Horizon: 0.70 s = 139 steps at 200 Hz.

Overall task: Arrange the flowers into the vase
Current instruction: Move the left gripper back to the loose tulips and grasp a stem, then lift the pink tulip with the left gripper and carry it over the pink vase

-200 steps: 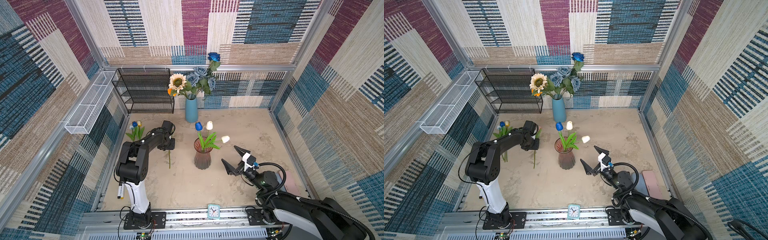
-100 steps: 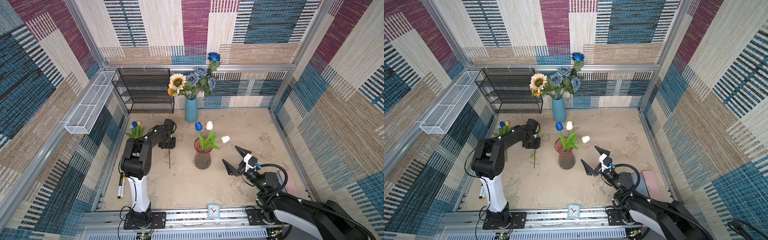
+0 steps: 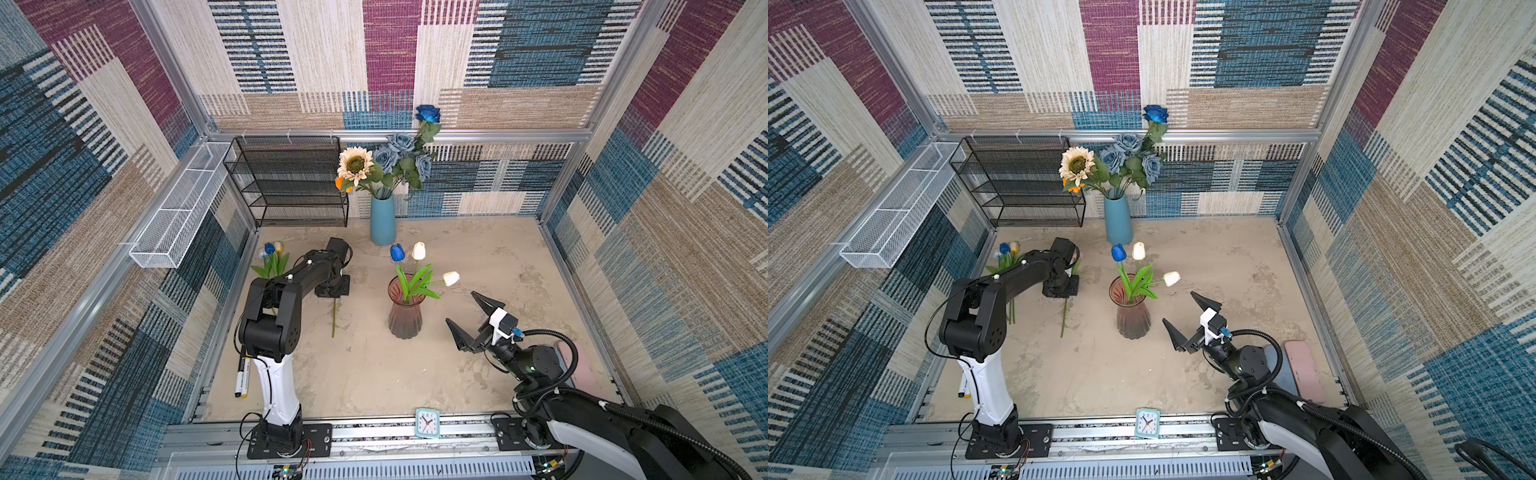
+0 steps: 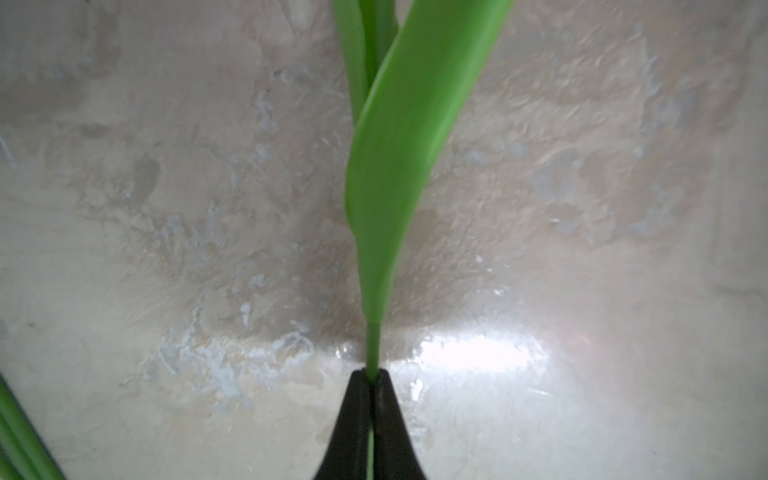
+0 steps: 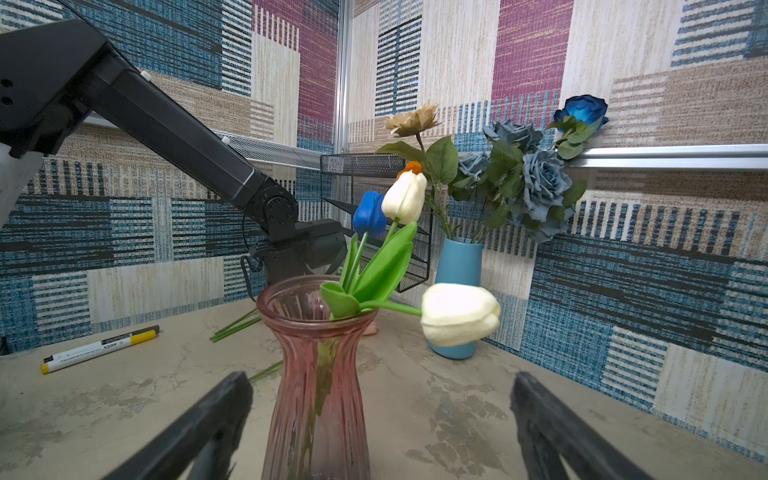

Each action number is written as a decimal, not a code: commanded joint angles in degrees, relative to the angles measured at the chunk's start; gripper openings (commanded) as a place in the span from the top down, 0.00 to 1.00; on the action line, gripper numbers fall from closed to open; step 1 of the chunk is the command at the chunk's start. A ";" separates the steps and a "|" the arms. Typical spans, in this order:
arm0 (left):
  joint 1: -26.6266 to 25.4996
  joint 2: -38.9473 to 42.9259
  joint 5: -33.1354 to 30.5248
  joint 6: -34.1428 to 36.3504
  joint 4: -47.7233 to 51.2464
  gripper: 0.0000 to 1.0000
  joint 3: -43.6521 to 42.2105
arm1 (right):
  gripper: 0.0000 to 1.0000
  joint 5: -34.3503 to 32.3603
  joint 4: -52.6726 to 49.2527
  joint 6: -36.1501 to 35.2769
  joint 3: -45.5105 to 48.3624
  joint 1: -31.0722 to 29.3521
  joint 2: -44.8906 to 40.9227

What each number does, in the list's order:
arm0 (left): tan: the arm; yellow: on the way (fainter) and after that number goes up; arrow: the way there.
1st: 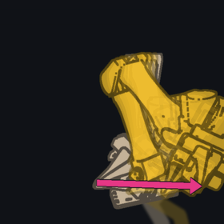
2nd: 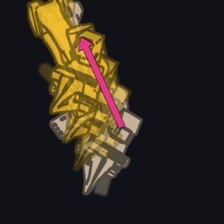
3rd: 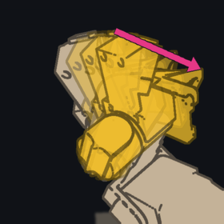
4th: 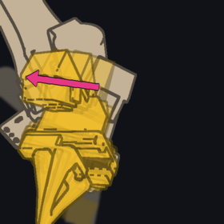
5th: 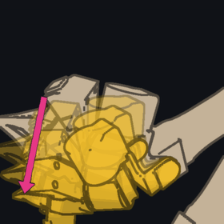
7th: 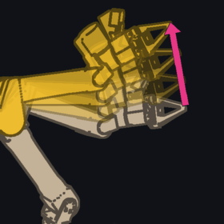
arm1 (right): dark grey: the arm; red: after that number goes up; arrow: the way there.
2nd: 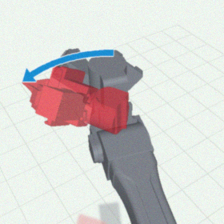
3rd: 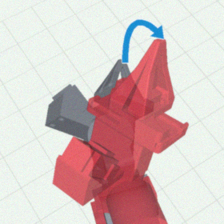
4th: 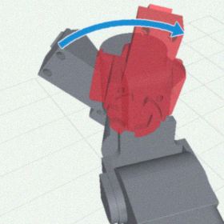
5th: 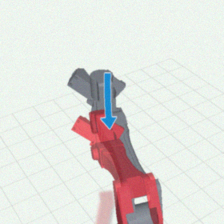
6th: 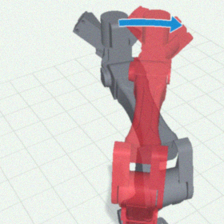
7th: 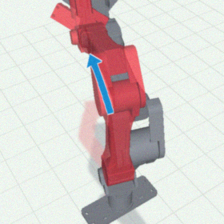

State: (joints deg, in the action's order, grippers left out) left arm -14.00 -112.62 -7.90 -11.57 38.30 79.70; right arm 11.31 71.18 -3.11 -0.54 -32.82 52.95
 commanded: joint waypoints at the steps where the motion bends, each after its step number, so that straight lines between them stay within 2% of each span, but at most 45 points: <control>1: -0.02 2.11 -0.27 0.50 -0.47 1.00 -0.82 | 0.00 -0.90 1.38 -0.05 0.33 -0.05 -0.39; 24: -0.48 6.67 -0.06 0.13 -3.44 1.00 -3.56 | 0.00 -0.92 1.34 -0.05 0.31 -0.07 -0.39; 47: -1.53 14.57 -1.16 -0.88 -7.57 1.00 -7.78 | 0.00 -0.90 1.33 -0.05 0.35 -0.05 -0.30; 89: -3.60 28.66 4.10 -0.21 -18.77 1.00 -15.43 | 0.00 -0.76 1.51 0.12 0.50 -0.05 -0.60; 121: -7.58 38.56 3.49 2.72 -25.33 1.00 -19.88 | 0.00 -1.16 1.64 0.22 0.69 -0.05 -1.09; 139: -9.69 45.03 3.45 3.57 -33.29 1.00 -24.57 | 0.00 -1.40 2.12 0.21 0.72 -0.05 -0.50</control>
State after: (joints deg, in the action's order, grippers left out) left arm -21.76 -73.58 -4.56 -10.46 16.80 59.29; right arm 11.18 71.11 -3.09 -0.27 -32.82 52.05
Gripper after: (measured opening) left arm 0.068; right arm 0.996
